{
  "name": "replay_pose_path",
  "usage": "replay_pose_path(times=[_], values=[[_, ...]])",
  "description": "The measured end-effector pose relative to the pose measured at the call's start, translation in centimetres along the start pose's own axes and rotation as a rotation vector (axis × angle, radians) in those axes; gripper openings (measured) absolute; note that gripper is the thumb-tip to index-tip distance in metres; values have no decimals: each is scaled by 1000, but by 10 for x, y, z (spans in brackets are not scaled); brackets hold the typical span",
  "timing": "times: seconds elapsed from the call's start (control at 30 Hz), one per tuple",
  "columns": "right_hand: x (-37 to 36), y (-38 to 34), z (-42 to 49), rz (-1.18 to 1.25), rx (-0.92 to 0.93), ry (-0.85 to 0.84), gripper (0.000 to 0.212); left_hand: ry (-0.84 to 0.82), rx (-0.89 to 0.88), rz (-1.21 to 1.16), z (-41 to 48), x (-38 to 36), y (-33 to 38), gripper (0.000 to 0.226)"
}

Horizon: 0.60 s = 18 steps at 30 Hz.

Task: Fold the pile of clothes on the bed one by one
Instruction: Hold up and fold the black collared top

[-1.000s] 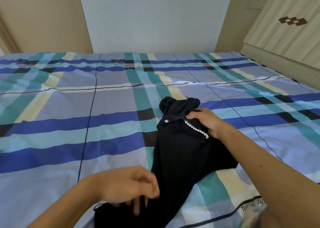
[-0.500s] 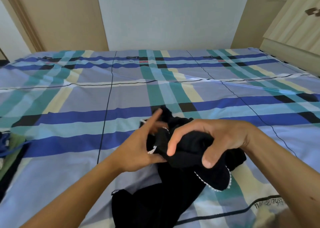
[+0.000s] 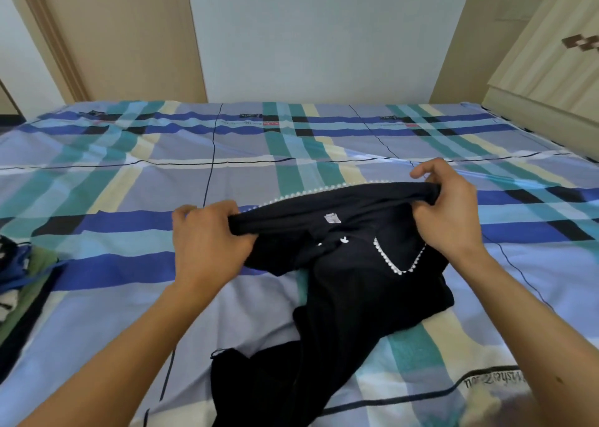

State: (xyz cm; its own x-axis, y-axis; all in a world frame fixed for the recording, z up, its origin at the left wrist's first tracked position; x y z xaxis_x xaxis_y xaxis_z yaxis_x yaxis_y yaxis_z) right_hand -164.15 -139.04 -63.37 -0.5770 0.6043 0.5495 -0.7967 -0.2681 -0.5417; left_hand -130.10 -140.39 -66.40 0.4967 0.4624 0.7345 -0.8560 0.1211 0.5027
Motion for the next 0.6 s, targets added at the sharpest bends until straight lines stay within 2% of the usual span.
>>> replay_pose_path(times=[0.1, 0.2, 0.3, 0.4, 0.47, 0.5, 0.53, 0.6], values=[[-2, 9, 3, -89, -46, 37, 29, 8, 168, -290, 17, 16, -9, 41], [-7, 8, 15, -161, -57, 16, 22, -56, 186, -377, 42, 29, -10, 35], [0, -9, 41, -191, -25, 9, 17, -58, 122, -256, 77, 55, 1, 21], [24, -33, 85, -209, -43, 50, 14, 67, 18, 23, 113, 100, 22, 20], [41, -49, 120, -175, -29, 66, 7, 146, 55, 214, 136, 128, 27, 24], [48, -58, 137, -162, -13, 69, 5, 142, 128, 194, 147, 138, 24, 22], [55, -67, 153, -158, -1, 63, 7, 108, 226, 61, 159, 143, 18, 18], [67, -82, 181, -165, 2, 32, 13, -29, 423, -365, 173, 146, 15, 18]])
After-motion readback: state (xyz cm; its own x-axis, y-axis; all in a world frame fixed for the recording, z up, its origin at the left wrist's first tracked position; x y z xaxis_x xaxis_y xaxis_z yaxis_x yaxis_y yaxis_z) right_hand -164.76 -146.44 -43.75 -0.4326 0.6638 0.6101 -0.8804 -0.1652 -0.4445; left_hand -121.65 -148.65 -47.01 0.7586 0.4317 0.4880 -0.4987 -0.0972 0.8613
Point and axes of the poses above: each hand's wrist, its own z-axis towards the middle knuckle, its own x-axis out of the back of the hand, y = z × x, the point moved 7 cm from there along z, towards the middle knuckle, and after that the axes turned 7 degrees about x, right-handed, at the moved point
